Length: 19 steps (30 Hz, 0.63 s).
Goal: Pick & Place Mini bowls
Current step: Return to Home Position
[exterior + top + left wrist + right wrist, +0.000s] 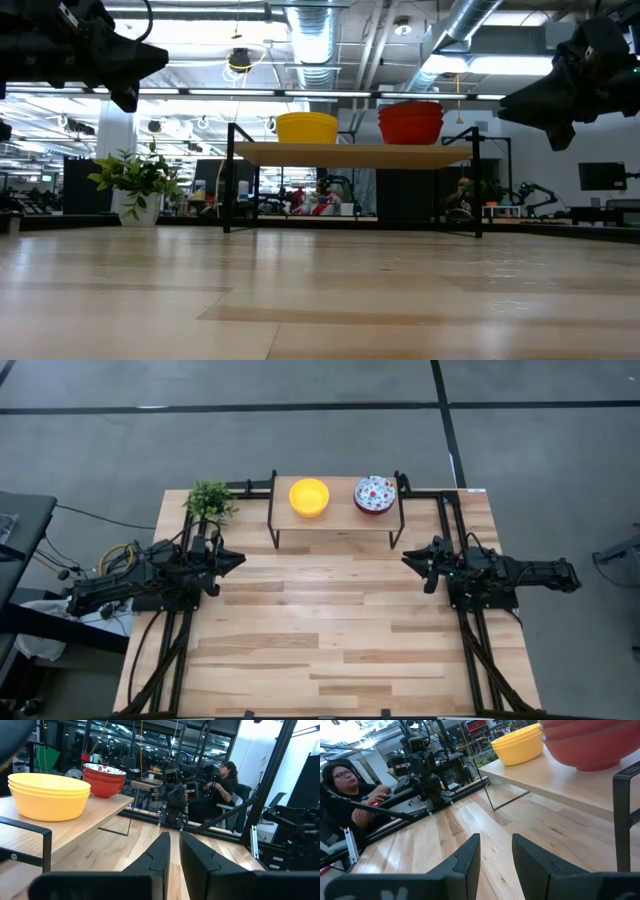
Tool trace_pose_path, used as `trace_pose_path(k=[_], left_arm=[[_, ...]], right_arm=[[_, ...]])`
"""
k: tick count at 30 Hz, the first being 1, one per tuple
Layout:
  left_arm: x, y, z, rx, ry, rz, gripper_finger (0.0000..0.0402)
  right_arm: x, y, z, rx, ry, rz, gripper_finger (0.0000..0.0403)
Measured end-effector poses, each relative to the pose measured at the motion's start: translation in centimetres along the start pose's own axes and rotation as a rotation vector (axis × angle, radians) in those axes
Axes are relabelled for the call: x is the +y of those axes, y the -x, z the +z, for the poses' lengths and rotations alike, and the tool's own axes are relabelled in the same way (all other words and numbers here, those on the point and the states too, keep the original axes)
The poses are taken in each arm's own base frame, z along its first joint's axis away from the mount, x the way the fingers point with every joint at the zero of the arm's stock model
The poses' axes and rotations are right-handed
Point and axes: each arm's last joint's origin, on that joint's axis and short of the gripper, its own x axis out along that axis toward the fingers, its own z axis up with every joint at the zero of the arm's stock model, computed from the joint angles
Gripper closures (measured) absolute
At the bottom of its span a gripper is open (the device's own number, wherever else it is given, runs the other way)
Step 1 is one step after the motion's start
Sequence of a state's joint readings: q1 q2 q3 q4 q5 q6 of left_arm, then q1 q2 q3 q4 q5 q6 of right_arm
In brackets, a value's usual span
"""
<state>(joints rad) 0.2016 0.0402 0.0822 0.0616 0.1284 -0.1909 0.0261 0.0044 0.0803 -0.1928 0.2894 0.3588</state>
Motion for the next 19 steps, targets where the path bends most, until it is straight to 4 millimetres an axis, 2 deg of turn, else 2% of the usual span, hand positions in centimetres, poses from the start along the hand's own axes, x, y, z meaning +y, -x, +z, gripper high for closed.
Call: trace_pose_path(k=[19], left_arm=[[-0.01,0.0,0.07,-0.007,-0.001,-0.001,0.0361]], right_arm=[[0.0,0.0,-0.01,0.0,0.0,0.0,0.0301]])
